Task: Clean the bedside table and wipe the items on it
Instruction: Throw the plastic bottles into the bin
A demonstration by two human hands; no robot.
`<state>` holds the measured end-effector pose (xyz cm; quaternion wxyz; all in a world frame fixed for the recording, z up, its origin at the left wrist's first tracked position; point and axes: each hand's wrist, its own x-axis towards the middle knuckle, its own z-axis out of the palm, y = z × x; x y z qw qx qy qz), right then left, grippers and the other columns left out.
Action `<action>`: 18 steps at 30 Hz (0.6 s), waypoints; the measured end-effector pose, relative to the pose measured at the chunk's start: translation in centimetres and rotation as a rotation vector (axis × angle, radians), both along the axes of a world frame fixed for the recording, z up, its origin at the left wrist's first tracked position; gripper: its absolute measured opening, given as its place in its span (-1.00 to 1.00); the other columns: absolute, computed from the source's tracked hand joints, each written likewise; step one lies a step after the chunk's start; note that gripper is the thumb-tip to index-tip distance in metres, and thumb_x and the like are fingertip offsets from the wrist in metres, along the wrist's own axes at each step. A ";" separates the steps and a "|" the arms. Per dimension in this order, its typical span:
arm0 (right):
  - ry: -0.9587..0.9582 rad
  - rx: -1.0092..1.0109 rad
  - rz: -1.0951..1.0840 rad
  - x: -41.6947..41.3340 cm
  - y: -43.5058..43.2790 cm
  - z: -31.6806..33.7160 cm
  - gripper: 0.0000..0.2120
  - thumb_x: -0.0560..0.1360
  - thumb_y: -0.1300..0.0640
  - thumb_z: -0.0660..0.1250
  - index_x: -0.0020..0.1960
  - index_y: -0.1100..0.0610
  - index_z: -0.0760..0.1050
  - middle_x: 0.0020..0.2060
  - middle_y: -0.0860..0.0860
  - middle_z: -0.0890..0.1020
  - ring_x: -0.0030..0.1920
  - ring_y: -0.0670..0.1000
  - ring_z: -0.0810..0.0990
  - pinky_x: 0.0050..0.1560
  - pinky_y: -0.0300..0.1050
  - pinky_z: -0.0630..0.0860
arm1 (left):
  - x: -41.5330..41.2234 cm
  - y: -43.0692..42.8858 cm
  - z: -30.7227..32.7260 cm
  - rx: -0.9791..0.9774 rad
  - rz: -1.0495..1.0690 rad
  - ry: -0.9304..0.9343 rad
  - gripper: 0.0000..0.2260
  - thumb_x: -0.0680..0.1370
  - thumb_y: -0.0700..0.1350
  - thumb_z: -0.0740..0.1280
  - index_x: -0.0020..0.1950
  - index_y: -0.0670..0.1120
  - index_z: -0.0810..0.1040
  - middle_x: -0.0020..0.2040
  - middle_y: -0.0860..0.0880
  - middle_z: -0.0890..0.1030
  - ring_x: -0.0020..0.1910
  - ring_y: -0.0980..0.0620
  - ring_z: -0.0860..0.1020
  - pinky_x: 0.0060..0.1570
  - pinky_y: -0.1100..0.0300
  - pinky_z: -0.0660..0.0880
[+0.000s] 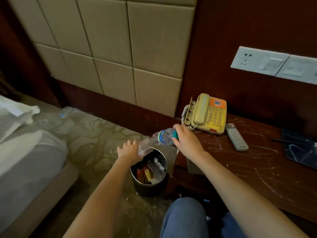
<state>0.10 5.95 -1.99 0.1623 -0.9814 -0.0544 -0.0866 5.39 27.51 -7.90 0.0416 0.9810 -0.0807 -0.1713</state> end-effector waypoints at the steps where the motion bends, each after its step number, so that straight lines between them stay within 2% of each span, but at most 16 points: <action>1: 0.032 -0.009 0.003 0.4 0.2 -0.4 -0.68 0.56 0.12 0.28 0.26 0.16 0.33 0.11 0.09 0.45 0.08 0.10 0.51 0.02 -0.01 0.52 | 0.3 0.0 -0.4 0.008 -0.011 0.010 -0.31 0.47 0.19 0.34 0.46 -0.10 0.19 0.42 -0.11 0.28 0.41 -0.12 0.27 0.35 -0.12 0.25; 9: 0.168 -0.077 0.009 2.9 0.9 -3.5 -0.61 0.57 0.10 0.26 0.36 0.11 0.27 0.19 0.08 0.44 0.14 0.08 0.51 0.00 -0.08 0.52 | 2.2 -0.4 -3.7 0.001 -0.034 0.043 -0.33 0.49 0.18 0.32 0.47 -0.09 0.19 0.42 -0.11 0.30 0.42 -0.13 0.27 0.39 -0.18 0.19; 18: 0.244 -0.104 0.028 4.0 2.6 -5.8 -0.65 0.58 0.09 0.24 0.33 0.11 0.29 0.17 0.07 0.44 0.12 0.08 0.50 -0.01 -0.06 0.53 | 2.4 0.8 -5.7 0.005 0.002 0.044 -0.39 0.50 0.13 0.33 0.46 -0.06 0.21 0.43 -0.11 0.29 0.44 -0.13 0.23 0.41 -0.12 0.18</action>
